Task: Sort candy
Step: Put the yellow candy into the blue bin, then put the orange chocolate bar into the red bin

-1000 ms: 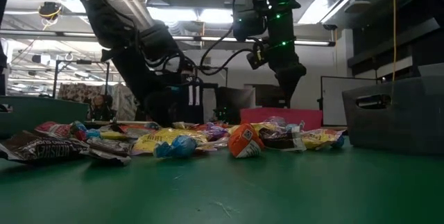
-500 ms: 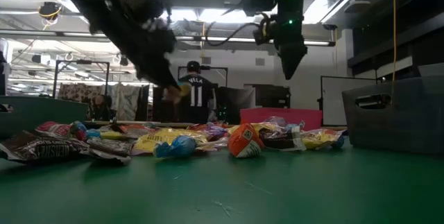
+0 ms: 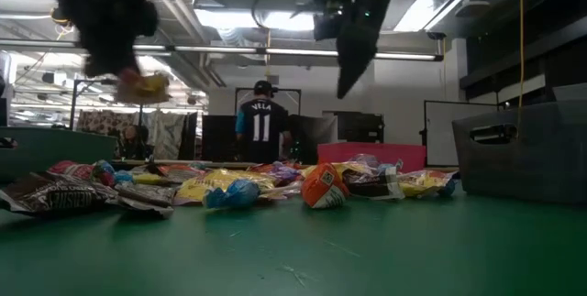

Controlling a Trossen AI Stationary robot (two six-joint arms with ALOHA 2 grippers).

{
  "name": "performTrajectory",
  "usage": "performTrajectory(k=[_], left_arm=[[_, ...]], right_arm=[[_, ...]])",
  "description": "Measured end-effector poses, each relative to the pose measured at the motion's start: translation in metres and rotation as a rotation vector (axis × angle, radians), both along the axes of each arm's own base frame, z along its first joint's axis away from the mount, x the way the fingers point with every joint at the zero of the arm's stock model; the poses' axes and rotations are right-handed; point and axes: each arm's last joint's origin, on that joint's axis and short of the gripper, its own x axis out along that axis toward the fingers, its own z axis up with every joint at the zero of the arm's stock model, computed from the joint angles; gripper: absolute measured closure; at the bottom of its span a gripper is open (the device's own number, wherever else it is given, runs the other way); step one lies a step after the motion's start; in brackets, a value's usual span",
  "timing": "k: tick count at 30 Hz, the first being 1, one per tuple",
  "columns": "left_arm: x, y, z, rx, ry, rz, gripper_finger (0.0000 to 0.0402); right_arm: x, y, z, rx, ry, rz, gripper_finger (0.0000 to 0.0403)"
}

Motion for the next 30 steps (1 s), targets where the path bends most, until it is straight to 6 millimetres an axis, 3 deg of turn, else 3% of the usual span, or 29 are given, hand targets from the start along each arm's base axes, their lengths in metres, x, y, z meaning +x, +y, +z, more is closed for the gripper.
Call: performTrajectory(k=[7, 13, 17, 24, 30], left_arm=[[-0.022, -0.013, -0.009, -0.147, 0.201, 0.036, 0.0401], [-0.028, -0.015, -0.013, -0.131, 0.298, 0.043, 0.0400], [-0.028, -0.013, -0.013, -0.091, 0.302, 0.063, 0.0376], [-0.028, -0.012, -0.013, -0.042, 0.306, 0.088, 0.0316], [-0.028, -0.011, -0.013, -0.036, 0.295, 0.091, 0.0293]], right_arm=[[0.019, 0.021, 0.007, -0.023, -0.150, 0.079, 0.0148], [0.025, 0.033, 0.009, -0.031, -0.193, 0.115, 0.0148], [0.026, 0.035, 0.009, -0.030, -0.195, 0.121, 0.0148], [0.037, 0.033, -0.007, -0.017, -0.186, 0.124, 0.0148], [0.052, 0.030, -0.033, 0.006, -0.159, 0.127, 0.0148]])
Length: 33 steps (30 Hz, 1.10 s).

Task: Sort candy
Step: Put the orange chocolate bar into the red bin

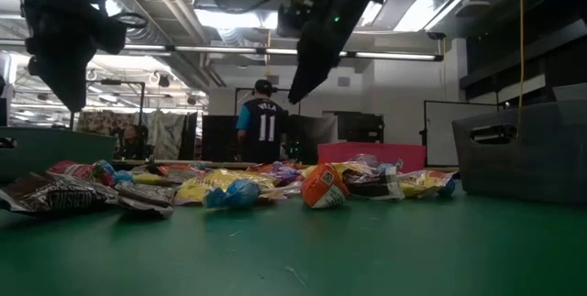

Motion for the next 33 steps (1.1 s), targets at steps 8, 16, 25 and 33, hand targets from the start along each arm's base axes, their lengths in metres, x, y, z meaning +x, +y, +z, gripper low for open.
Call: performTrajectory(k=[8, 16, 25, 33], left_arm=[[0.005, 0.001, 0.002, 0.007, -0.050, 0.000, 0.0292], [0.009, 0.001, 0.003, 0.014, -0.095, 0.000, 0.0291], [0.009, 0.001, 0.004, 0.015, -0.098, 0.000, 0.0291], [0.008, 0.003, 0.004, 0.065, -0.091, 0.019, 0.0291]], right_arm=[[0.015, -0.003, -0.033, 0.025, 0.042, -0.026, 0.0148], [0.025, -0.005, -0.068, 0.035, 0.102, -0.027, 0.0148], [0.029, -0.008, -0.096, -0.044, 0.180, -0.072, 0.0148], [0.030, -0.010, -0.100, -0.081, 0.190, -0.091, 0.0156]])
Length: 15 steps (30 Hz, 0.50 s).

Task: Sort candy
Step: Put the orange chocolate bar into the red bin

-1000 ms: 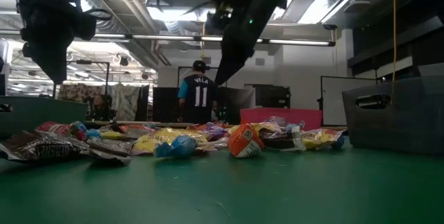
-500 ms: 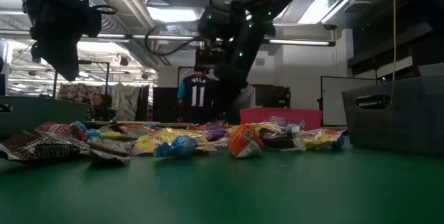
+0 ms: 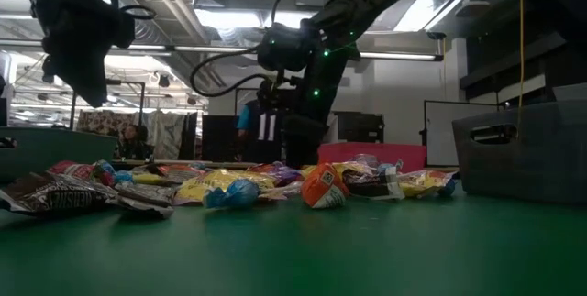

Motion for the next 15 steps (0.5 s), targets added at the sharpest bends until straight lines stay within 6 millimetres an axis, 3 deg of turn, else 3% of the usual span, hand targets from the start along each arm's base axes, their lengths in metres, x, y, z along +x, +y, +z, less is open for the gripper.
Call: performTrajectory(k=[15], left_arm=[[0.0004, 0.0005, 0.0003, 0.015, -0.004, 0.006, 0.0291]], right_arm=[[0.0016, 0.0010, -0.0067, 0.036, 0.003, 0.025, 0.0303]])
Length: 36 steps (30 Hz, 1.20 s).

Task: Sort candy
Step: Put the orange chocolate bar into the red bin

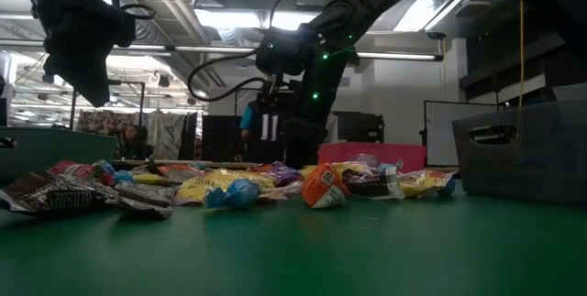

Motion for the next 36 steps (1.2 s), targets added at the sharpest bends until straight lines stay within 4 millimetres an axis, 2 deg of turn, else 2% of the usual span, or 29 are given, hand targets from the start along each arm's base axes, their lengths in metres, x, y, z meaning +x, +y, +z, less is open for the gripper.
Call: performTrajectory(k=[6, 12, 19, 24, 26, 31, 36], left_arm=[[0.003, 0.000, 0.001, 0.005, -0.034, 0.000, 0.0291], [0.009, 0.001, 0.005, 0.029, -0.104, -0.023, 0.0291], [0.022, 0.004, 0.014, 0.153, -0.221, -0.114, 0.0291], [0.030, 0.007, 0.023, 0.253, -0.310, -0.134, 0.0292], [0.031, 0.007, 0.025, 0.280, -0.334, -0.135, 0.0292], [0.034, 0.008, 0.028, 0.317, -0.356, -0.160, 0.0292], [0.034, 0.008, 0.028, 0.318, -0.357, -0.160, 0.0292]], right_arm=[[0.000, 0.000, 0.000, -0.004, 0.006, -0.001, 0.0363], [-0.008, 0.001, 0.008, -0.022, 0.056, 0.044, 0.0374], [-0.027, 0.003, 0.061, -0.084, 0.040, 0.086, 0.0370], [-0.048, 0.003, 0.105, -0.229, 0.021, 0.071, 0.0369], [-0.055, 0.003, 0.116, -0.291, 0.033, 0.042, 0.0369], [-0.075, 0.001, 0.131, -0.417, 0.140, -0.010, 0.0368], [-0.088, -0.007, 0.127, -0.385, 0.256, -0.058, 0.0368]])
